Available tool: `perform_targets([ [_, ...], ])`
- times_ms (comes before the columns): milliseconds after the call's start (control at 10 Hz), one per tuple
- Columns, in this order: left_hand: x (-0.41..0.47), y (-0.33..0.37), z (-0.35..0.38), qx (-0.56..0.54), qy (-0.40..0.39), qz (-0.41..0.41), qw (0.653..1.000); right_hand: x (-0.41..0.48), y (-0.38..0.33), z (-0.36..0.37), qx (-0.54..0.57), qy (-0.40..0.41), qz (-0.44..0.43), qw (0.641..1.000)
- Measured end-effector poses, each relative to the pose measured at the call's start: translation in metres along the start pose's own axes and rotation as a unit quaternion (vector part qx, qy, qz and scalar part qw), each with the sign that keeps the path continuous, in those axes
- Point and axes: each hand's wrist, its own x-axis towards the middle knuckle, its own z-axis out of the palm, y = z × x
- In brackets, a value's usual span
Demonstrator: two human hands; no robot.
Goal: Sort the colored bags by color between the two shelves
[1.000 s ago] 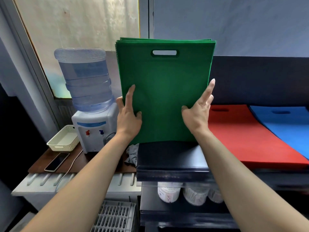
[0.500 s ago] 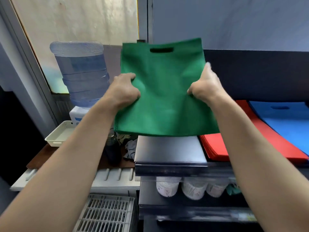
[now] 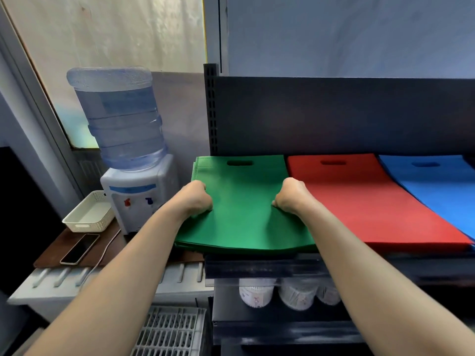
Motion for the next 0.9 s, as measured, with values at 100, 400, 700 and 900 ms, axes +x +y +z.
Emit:
perform_targets([
  [100, -0.005, -0.001, 0.0, -0.013, -0.026, -0.005, 1.0, 0.001, 0.0, 0.001, -0.013, -0.009, 0.005, 1.0],
  [400, -0.013, -0.005, -0.001, -0.1, -0.066, -0.033, 0.992, -0.006, -0.003, 0.001, -0.048, 0.003, 0.005, 0.999],
  [700, -0.016, -0.005, 0.0, -0.106, -0.032, -0.061, 0.992, -0.003, -0.001, 0.004, -0.019, 0.031, -0.02, 0.999],
  [900, -0.012, 0.003, 0.003, 0.049, 0.077, -0.052, 0.994, -0.013, 0.0, -0.012, -0.027, 0.112, -0.093, 0.989],
])
